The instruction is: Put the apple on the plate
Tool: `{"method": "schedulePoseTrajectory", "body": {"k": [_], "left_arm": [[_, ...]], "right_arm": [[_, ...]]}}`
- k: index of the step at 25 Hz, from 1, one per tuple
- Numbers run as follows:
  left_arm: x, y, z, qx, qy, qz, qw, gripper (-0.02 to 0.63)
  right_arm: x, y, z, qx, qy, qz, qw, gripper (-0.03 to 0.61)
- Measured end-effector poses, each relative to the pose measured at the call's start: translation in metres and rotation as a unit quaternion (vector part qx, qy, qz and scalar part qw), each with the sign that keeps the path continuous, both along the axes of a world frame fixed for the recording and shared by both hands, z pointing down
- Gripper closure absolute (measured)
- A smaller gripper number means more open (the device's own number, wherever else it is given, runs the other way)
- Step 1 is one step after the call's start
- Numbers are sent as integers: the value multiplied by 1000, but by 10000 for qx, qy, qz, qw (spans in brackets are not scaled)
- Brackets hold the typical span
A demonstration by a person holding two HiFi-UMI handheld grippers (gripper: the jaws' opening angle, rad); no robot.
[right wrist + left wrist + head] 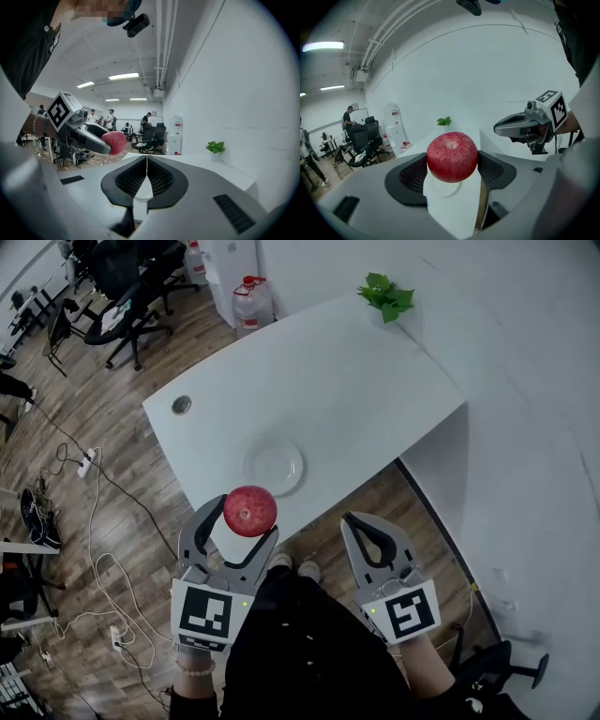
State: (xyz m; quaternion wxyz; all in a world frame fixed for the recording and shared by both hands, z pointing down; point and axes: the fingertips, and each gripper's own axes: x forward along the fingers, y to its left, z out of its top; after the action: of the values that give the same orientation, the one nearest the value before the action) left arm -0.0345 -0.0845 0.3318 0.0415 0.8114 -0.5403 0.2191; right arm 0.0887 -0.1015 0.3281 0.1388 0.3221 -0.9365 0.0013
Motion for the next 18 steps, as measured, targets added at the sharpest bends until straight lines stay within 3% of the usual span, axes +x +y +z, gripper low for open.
{"method": "schedulePoseTrajectory", "body": {"k": [18], "left_arm": [[-16, -21, 3, -6, 39, 210, 9998, 266]], "right_arm": [[-16, -10, 0, -9, 81, 212, 9997, 537]]}}
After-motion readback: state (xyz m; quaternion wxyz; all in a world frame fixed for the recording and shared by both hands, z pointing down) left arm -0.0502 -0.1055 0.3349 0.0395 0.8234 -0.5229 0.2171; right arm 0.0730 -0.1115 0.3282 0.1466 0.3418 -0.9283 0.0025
